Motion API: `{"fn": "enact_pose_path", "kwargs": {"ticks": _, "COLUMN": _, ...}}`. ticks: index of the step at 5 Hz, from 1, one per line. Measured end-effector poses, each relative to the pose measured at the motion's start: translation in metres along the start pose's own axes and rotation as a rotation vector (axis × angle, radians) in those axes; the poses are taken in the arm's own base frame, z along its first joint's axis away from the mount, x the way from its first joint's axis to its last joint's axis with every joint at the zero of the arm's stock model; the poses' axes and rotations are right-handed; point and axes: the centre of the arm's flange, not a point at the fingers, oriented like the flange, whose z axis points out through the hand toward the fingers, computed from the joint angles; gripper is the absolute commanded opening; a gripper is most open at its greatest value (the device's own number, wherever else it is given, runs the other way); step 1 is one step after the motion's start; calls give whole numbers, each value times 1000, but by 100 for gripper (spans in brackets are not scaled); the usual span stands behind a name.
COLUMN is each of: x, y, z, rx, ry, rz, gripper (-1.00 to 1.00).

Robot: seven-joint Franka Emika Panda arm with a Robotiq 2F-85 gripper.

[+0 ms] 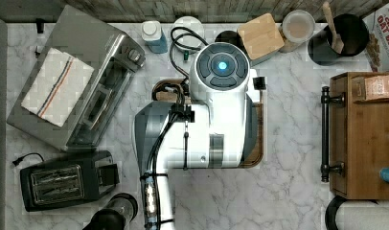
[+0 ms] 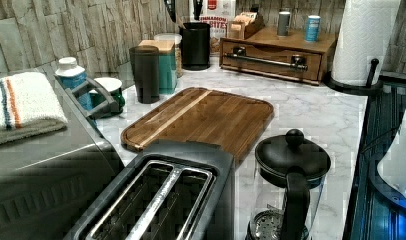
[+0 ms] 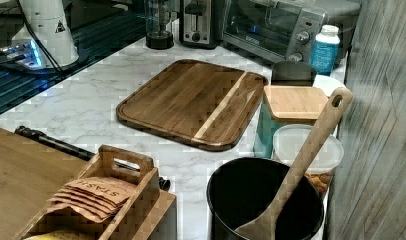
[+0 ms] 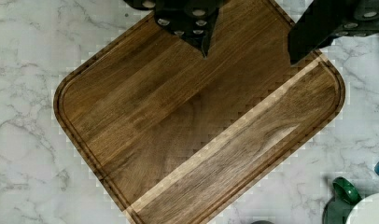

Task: Open the drawer.

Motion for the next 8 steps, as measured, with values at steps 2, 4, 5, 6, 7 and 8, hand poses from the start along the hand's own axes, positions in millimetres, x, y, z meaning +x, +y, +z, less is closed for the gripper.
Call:
{"fn": "enact_pose_path", "kwargs": {"ticks": 2, "x": 2, "y": 0, "z": 4, "rx": 1, "ry": 0, "rz": 0, "gripper": 100}}
{"fn": "enact_pose_path", "kwargs": {"ticks": 4, "x": 3, "y": 5, "z": 9, "rx": 15, "ry": 20, "rz": -84, "gripper": 100}}
{"fn": "enact_pose_path", "kwargs": {"ticks": 5, "x": 7, "y": 11, "z": 22, "rx": 7, "ry": 52, "rz": -286, "gripper": 100}}
{"fn": "enact_pose_path", "kwargs": {"ticks": 6, "x": 14, "y": 22, "z": 36, "rx": -2, "ry": 45, "rz": -428, "gripper": 100}}
{"fn": "enact_pose_path", "kwargs": {"ticks": 7, "x": 28, "y": 45, "z": 47, "rx": -4, "ry": 42, "rz": -538, "gripper": 100}}
{"fn": "enact_pose_path", "kwargs": {"ticks": 8, "x": 47, "y": 77, "z": 55, "rx": -4, "ry": 30, "rz": -572, "gripper": 100}}
